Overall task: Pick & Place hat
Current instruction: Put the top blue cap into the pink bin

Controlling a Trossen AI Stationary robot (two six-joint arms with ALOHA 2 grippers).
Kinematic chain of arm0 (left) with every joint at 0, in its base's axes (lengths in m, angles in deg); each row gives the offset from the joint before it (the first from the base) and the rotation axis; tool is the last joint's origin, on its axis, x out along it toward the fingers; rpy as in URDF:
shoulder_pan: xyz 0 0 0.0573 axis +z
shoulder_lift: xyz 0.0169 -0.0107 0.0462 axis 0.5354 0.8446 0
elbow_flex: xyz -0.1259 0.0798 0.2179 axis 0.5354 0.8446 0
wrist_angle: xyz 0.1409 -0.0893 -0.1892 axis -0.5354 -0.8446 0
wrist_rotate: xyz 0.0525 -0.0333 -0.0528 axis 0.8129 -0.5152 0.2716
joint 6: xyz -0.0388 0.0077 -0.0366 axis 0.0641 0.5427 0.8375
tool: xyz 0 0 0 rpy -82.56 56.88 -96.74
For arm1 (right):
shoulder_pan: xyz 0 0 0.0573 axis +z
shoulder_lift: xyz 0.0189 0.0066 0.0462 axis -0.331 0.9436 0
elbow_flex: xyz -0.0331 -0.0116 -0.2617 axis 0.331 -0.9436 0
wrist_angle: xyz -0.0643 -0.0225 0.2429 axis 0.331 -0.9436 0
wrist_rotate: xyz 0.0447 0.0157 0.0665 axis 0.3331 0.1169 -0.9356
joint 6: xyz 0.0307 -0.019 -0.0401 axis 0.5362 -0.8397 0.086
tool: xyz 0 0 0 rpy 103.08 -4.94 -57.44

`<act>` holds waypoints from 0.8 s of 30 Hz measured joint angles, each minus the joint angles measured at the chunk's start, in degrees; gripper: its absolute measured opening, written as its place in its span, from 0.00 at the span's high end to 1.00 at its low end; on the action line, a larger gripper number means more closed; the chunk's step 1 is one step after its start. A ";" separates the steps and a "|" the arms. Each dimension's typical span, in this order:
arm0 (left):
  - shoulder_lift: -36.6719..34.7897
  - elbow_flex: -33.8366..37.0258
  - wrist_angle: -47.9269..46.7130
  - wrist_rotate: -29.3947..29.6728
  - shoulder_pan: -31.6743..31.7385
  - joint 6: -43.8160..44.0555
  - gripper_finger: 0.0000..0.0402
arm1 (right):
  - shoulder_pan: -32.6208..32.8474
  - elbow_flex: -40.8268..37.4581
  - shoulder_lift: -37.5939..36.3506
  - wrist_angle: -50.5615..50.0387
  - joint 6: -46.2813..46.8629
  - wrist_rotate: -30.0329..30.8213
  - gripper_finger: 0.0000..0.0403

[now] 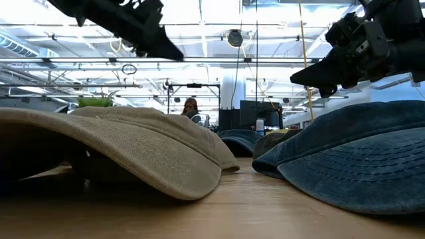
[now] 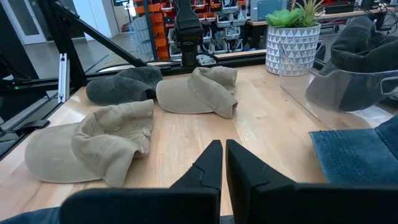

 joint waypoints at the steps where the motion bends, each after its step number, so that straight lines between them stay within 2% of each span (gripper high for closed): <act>1: 0.00 0.00 -0.03 -1.36 -0.64 1.50 0.71 | 0.00 0.00 0.00 0.02 0.00 -0.02 1.00; 6: 0.02 0.00 -0.89 -6.71 -3.93 5.36 0.80 | 0.00 0.00 0.00 -0.05 0.00 -0.07 1.00; 12: 0.07 0.04 3.94 -6.79 -7.70 4.71 0.91 | -0.01 0.00 0.00 -0.17 -0.17 0.57 1.00; 15: -0.01 0.04 6.80 -9.02 -8.48 2.61 0.98 | -0.39 0.00 0.00 -0.12 -0.23 7.83 1.00; 17: -0.79 0.06 7.66 -10.27 -8.46 1.87 0.99 | -1.62 0.27 -0.02 -0.97 -0.92 10.60 1.00; 20: -2.44 0.04 7.95 -11.06 -7.60 1.18 0.96 | -4.54 4.42 0.01 -8.45 -1.67 10.25 0.97; 24: -5.14 0.09 7.23 -11.94 -6.69 1.63 0.93 | -8.74 15.50 1.74 -25.70 -2.78 8.99 0.89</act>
